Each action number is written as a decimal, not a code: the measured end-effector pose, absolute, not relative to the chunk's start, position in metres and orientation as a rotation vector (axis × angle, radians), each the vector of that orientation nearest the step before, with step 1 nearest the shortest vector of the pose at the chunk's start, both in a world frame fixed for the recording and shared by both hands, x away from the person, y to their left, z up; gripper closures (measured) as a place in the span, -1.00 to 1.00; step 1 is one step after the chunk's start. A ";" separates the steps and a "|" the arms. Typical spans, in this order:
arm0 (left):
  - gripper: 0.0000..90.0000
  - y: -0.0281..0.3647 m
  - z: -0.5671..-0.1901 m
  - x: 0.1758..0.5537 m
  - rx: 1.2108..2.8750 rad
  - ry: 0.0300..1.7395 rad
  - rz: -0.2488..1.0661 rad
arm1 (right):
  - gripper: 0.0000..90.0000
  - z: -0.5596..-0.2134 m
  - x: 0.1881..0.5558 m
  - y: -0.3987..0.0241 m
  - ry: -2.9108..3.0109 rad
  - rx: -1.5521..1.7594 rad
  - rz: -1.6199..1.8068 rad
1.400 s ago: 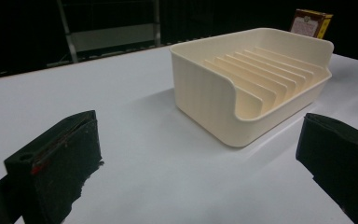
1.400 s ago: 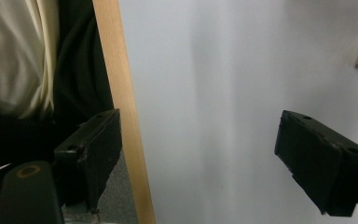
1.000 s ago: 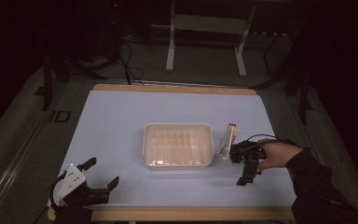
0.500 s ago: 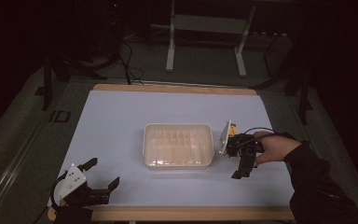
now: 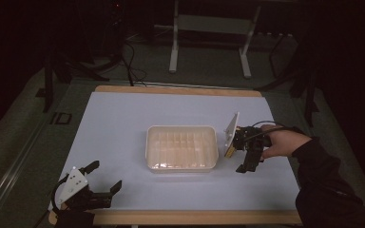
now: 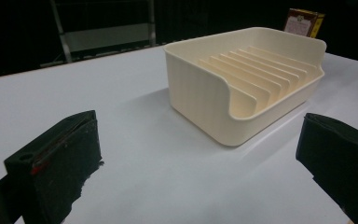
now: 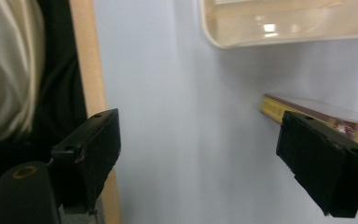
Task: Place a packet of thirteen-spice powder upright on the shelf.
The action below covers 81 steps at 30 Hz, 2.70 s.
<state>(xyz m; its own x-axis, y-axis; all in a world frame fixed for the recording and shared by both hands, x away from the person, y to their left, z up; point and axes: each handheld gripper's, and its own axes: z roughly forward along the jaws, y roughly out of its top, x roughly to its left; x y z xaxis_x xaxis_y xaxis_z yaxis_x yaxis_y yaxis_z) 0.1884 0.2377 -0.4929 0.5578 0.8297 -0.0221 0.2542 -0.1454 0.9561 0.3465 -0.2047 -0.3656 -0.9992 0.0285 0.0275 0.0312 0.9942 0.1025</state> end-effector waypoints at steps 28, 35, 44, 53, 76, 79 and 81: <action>-1.00 0.238 -0.493 0.188 1.688 0.921 0.647 | -0.68 -0.349 0.390 -0.220 -3.252 -0.150 -0.249; -1.00 0.238 -0.493 0.187 1.690 0.924 0.651 | -0.69 -0.355 0.402 -0.221 -3.268 -0.158 -0.242; -1.00 0.240 -0.493 0.184 1.686 0.930 0.663 | -0.69 -0.366 0.415 -0.220 -3.260 -0.200 -0.249; -1.00 0.243 -0.495 0.182 1.680 0.948 0.663 | -0.69 -0.381 0.435 -0.223 -3.203 -0.292 -0.233; -1.00 0.244 -0.496 0.183 1.686 0.953 0.659 | -0.30 -0.403 0.450 -0.220 -3.112 -0.310 -0.127; -1.00 0.243 -0.496 0.182 1.688 0.950 0.658 | -0.29 -0.401 0.448 -0.220 -3.105 -0.249 -0.130; -1.00 0.242 -0.496 0.182 1.689 0.949 0.658 | -0.29 -0.398 0.444 -0.219 -3.116 -0.222 -0.132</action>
<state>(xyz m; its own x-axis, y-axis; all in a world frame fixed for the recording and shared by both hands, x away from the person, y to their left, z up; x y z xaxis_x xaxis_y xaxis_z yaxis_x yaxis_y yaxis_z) 0.1824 0.2424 -0.4956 0.5360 0.8438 -0.0256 0.2722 -0.1440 0.9514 0.4444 -0.2193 -0.3982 -0.9898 0.1407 0.0205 0.1420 0.9864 0.0832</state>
